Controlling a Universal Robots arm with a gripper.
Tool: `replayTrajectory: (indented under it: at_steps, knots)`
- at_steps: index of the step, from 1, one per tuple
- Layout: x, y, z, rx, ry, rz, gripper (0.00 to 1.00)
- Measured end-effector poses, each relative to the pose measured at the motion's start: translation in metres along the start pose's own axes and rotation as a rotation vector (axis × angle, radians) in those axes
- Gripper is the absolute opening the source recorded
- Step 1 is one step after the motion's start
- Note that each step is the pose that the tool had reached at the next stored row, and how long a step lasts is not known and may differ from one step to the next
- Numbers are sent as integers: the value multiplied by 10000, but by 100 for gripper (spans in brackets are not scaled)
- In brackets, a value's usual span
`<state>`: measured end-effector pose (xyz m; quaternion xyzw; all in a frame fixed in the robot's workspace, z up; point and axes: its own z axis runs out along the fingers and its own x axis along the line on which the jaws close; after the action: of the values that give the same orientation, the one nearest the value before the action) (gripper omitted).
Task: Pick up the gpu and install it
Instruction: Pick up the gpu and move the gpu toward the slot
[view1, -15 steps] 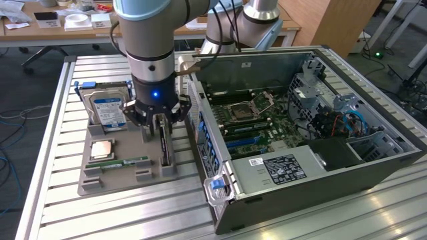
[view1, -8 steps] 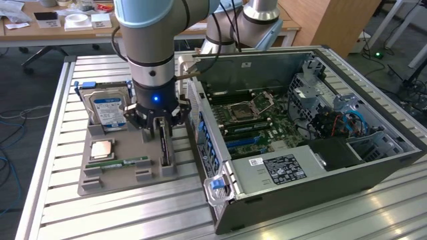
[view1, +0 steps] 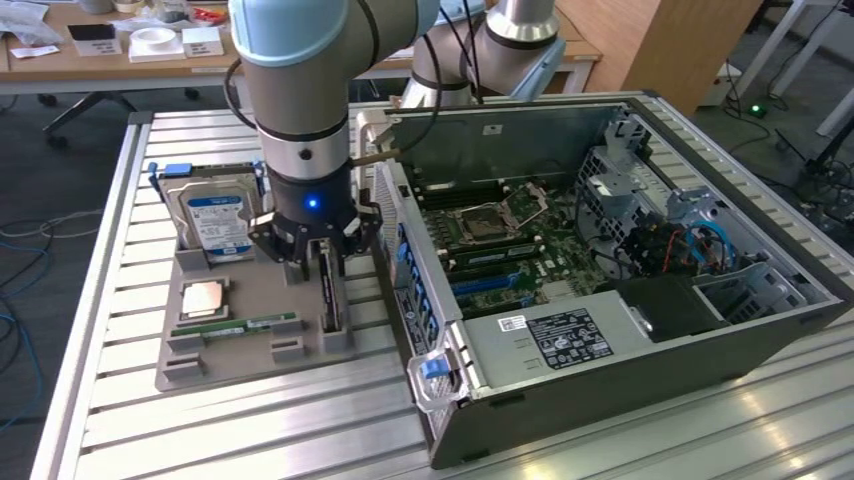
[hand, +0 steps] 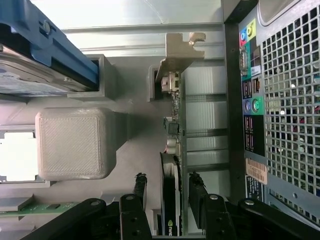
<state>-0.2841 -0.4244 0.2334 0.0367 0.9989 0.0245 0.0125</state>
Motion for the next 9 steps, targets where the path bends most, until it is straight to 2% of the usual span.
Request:
replayTrajectory:
  at_steps: [9]
  knots:
    - [-5, -23, 5, 0, 0, 0, 47]
